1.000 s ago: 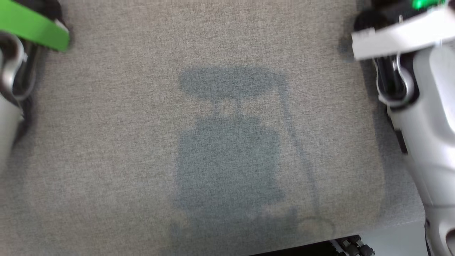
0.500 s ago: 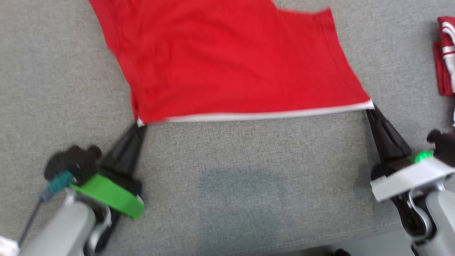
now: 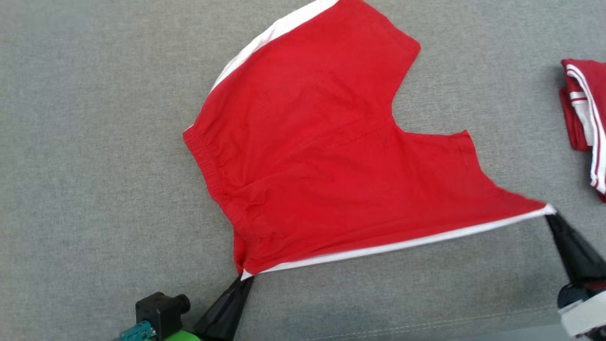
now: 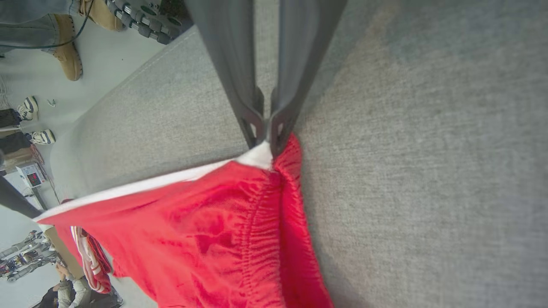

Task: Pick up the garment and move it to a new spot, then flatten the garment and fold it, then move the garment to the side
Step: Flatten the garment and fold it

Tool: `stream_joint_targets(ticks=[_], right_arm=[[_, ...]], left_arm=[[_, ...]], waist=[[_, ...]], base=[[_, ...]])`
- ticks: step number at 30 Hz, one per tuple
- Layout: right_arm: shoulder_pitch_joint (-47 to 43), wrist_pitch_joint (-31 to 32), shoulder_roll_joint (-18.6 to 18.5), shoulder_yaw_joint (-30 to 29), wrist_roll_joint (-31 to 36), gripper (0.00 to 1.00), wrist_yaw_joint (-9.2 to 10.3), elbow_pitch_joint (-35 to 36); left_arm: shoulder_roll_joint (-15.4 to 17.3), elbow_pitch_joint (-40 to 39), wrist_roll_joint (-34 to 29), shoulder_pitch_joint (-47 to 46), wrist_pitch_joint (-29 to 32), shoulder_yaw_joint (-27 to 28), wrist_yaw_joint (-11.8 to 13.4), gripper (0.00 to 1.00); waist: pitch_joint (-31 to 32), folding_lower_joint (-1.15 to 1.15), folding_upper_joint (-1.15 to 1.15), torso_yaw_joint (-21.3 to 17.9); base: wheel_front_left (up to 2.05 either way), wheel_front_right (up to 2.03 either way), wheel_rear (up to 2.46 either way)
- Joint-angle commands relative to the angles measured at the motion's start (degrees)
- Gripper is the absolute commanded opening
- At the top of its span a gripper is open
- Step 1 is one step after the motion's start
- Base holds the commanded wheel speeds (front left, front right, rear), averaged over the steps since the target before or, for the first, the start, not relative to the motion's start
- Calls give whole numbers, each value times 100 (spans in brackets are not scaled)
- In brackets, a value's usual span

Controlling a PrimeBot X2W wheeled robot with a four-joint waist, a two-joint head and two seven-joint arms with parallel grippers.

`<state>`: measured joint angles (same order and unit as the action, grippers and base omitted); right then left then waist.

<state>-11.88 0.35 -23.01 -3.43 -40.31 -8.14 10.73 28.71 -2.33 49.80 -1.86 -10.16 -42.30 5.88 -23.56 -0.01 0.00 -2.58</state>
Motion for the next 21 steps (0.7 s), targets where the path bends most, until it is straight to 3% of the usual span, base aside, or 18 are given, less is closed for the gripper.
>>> stream_joint_targets(ticks=[1, 5, 9, 11, 15, 21], right_arm=[[57, -29, -125, -376, -60, 0, 117, 129], [609, 261, -134, -482, -64, 0, 117, 699], [1601, 665, -224, -104, -12, 0, 103, 772], [2201, 876, -302, 91, 104, 0, 89, 597], [3572, 1148, -278, 461, 371, 0, 75, -9], [5179, 1335, -281, 952, 645, 0, 70, -1135]], left_arm=[[189, 98, 44, 74, -9, 190, 168, 0], [306, -70, 115, -247, 181, 251, 52, 0], [369, -429, 271, -829, 525, 422, -90, 0], [502, -699, 369, -1201, 799, 595, -137, 0], [745, -1260, 401, -1871, 1423, 803, 77, 0], [770, -1928, 492, -2685, 2310, 738, 251, 0]], waist=[[-192, 1, 0, 140], [-427, 1, 0, 266], [-675, 1, 0, 405], [-805, 1, 0, 502], [-1086, 1, 0, 668], [-1275, 1, 0, 988]], base=[[0, 0, 0], [0, 0, 0], [0, 0, 0], [0, 0, 0], [0, 0, 0], [0, 0, 0]])
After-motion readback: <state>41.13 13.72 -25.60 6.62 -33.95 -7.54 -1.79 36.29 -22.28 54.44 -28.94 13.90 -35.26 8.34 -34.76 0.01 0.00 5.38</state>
